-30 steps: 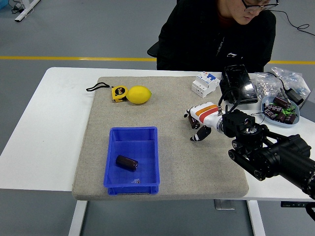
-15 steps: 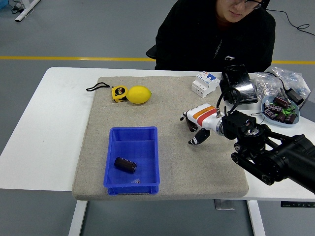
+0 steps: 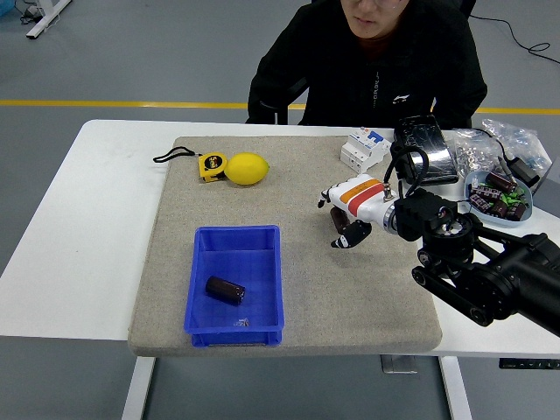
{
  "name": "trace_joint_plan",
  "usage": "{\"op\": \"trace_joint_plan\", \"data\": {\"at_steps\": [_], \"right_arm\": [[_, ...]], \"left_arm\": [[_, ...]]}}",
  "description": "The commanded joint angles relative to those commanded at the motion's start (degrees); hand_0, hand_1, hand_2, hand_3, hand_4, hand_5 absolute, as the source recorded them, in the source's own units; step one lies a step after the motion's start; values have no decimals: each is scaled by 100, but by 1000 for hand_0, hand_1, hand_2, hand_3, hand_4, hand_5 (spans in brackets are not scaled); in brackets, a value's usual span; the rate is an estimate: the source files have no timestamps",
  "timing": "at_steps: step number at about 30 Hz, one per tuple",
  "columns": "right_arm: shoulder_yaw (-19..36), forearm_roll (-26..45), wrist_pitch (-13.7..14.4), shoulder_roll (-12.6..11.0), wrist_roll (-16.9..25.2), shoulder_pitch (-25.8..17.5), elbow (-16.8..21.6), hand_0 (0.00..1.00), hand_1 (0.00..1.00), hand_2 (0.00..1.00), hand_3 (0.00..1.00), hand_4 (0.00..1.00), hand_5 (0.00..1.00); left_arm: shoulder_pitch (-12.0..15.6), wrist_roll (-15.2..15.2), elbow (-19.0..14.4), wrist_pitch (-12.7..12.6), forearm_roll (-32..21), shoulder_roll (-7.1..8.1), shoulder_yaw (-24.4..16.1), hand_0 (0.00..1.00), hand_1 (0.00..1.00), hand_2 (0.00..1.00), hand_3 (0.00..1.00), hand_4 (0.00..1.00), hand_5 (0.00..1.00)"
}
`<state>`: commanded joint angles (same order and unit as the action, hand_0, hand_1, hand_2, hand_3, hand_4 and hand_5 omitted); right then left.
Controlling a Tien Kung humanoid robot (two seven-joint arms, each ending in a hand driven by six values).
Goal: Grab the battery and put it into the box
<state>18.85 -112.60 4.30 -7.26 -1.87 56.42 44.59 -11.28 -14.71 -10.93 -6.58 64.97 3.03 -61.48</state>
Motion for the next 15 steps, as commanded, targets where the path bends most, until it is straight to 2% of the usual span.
{"op": "trace_joint_plan", "data": {"at_steps": [4,5,9,15], "right_arm": [[-30,145,60,241,71,92,-484,500,617,739,746,910,305],[-45,172,52,289,75,102,-606,590,654,752,741,908,306],[-226,374,29,473,137,116,-1026,590,654,752,741,908,306],[-350,523,11,561,161,69,-1324,619,662,754,734,905,308]], "left_arm": [[-39,-14,-9,2,-12,-22,21,721,694,673,584,631,544],[-49,-19,-12,3,-11,-27,24,721,694,673,584,631,543],[-116,-56,-31,14,4,-48,46,721,694,673,584,631,543],[-177,-75,-45,22,-2,-60,72,721,695,674,584,632,543]]}}
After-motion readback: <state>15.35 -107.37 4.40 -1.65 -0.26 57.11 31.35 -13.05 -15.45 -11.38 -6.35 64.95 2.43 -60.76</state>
